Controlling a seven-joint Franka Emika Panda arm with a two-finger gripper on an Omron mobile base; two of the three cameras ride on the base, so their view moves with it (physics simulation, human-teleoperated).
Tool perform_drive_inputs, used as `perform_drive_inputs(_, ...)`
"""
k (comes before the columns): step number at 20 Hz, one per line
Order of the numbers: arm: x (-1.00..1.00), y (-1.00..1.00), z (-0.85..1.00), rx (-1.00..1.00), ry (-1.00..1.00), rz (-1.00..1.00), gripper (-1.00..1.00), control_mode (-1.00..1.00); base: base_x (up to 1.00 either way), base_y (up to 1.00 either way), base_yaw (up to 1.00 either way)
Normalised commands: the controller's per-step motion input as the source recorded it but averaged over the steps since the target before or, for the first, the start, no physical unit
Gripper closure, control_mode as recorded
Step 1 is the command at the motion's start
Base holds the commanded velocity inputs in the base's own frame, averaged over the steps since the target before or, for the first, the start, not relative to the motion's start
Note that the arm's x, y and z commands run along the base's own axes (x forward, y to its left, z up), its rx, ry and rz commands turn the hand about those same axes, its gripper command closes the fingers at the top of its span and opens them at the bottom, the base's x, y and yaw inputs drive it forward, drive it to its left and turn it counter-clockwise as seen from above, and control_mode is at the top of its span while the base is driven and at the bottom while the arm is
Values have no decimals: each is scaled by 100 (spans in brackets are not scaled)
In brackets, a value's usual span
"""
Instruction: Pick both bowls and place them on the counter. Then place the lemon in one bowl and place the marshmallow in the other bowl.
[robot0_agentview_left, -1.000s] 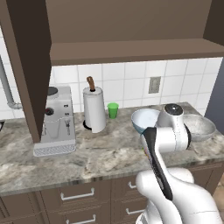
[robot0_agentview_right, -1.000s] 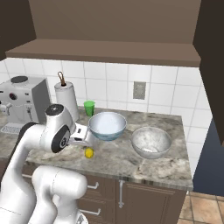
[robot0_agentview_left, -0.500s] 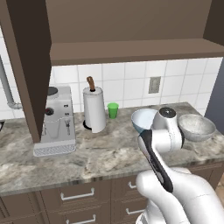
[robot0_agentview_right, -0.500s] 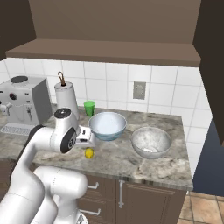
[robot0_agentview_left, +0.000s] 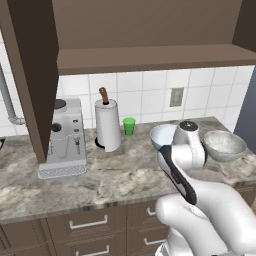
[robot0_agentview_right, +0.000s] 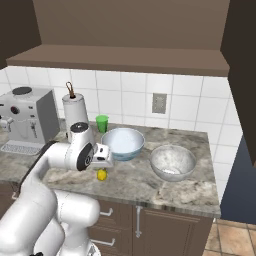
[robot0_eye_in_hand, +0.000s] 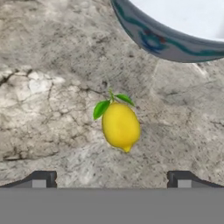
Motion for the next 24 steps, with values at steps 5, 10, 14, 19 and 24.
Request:
perform_drive_inputs(5,18,-5,-33,1,2,0,-100,-100,0,0,0)
perform_drive_inputs(10,18,-5,-31,0,0,0,-100,-100,0,0,0)
perform_drive_inputs(14,12,-1,-36,0,4,0,-100,-100,0,0,0)
perform_drive_inputs(19,8,0,-31,0,6,0,-100,-100,0,0,0)
perform_drive_inputs(24,1,0,-28,0,6,0,-100,-100,0,0,0)
